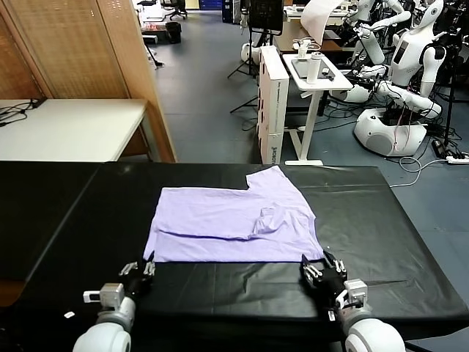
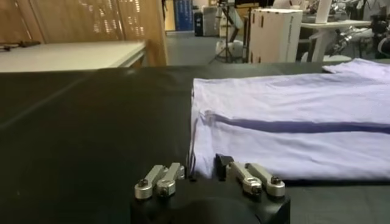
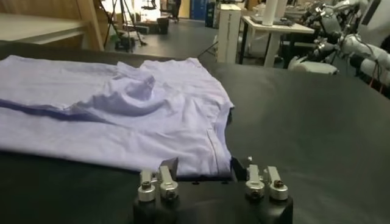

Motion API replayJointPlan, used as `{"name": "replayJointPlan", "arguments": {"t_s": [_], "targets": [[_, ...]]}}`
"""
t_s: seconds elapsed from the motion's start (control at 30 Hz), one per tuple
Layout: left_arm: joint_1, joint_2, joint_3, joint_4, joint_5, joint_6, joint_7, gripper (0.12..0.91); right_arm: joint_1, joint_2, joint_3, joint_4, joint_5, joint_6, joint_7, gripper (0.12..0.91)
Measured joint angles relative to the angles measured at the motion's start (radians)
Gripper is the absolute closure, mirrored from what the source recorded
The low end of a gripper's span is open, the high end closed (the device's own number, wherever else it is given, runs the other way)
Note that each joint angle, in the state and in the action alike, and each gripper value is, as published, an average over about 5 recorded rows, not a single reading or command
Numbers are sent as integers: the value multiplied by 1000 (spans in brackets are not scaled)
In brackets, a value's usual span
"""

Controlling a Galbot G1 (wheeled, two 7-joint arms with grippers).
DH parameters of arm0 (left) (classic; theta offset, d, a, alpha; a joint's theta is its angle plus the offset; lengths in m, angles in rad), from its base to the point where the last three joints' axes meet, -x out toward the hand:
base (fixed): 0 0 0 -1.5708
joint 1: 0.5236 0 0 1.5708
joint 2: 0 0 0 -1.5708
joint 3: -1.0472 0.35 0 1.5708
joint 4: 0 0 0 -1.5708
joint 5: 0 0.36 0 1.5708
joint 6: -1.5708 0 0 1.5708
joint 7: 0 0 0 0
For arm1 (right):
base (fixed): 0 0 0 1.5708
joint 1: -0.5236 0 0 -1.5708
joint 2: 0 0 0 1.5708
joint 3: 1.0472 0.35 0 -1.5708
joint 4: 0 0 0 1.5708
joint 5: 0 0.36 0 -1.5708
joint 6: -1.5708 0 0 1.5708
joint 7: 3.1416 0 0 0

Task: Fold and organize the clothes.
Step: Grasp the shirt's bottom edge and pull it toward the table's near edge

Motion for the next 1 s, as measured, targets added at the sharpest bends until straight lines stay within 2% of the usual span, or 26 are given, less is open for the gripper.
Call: {"name": "replayJointPlan", "arguments": {"t_s": [0.1,0.43,0.7,1.0], "targets": [[7,0,0,-8,0,7,1,826,-11,-3,1,9,0,-3,1,873],[49,17,-10,-63,27,63,15,857,-110,-24,26,85,-3,-53,25,873],[108,49,-41,-140,77,162,64,867,-242,-24,50,196,-33,-91,49,873],[182,57,-72,-225,119,236,83,867,-355,-26,57,288,-60,-130,56,873]]}}
